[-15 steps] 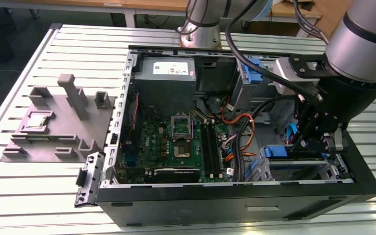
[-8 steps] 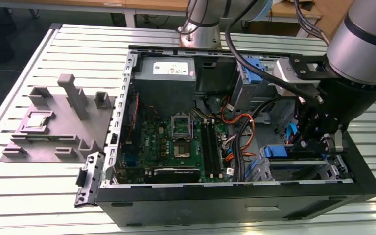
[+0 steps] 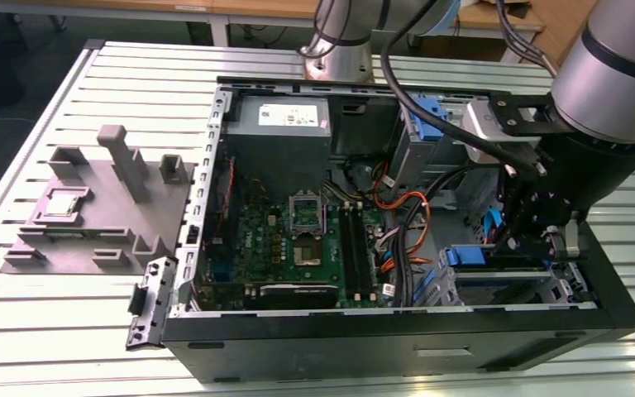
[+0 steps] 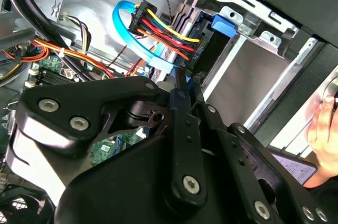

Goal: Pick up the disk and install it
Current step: 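Insert the second disk wire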

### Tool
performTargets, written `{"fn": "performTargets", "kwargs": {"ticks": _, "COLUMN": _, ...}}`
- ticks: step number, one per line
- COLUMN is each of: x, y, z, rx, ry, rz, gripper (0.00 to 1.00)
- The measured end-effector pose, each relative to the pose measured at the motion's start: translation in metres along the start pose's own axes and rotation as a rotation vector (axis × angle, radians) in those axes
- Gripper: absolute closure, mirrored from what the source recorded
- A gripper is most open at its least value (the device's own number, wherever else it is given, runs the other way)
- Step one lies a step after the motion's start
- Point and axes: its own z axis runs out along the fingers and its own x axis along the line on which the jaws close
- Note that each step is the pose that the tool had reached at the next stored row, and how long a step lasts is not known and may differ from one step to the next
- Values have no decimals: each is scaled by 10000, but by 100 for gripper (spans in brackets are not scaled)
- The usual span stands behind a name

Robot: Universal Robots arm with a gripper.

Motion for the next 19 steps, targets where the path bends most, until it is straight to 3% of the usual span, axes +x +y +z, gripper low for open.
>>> {"fn": "performTargets", "kwargs": {"ticks": 6, "x": 0, "y": 0, "z": 6, "rx": 0, "ry": -5, "rz": -5, "gripper": 84}}
{"fn": "performTargets", "kwargs": {"ticks": 11, "x": 9, "y": -1, "z": -2, "rx": -6, "ry": -124, "rz": 7, "gripper": 84}}
{"fn": "performTargets", "kwargs": {"ticks": 19, "x": 30, "y": -2, "z": 3, "rx": -8, "ry": -155, "rz": 9, "gripper": 84}}
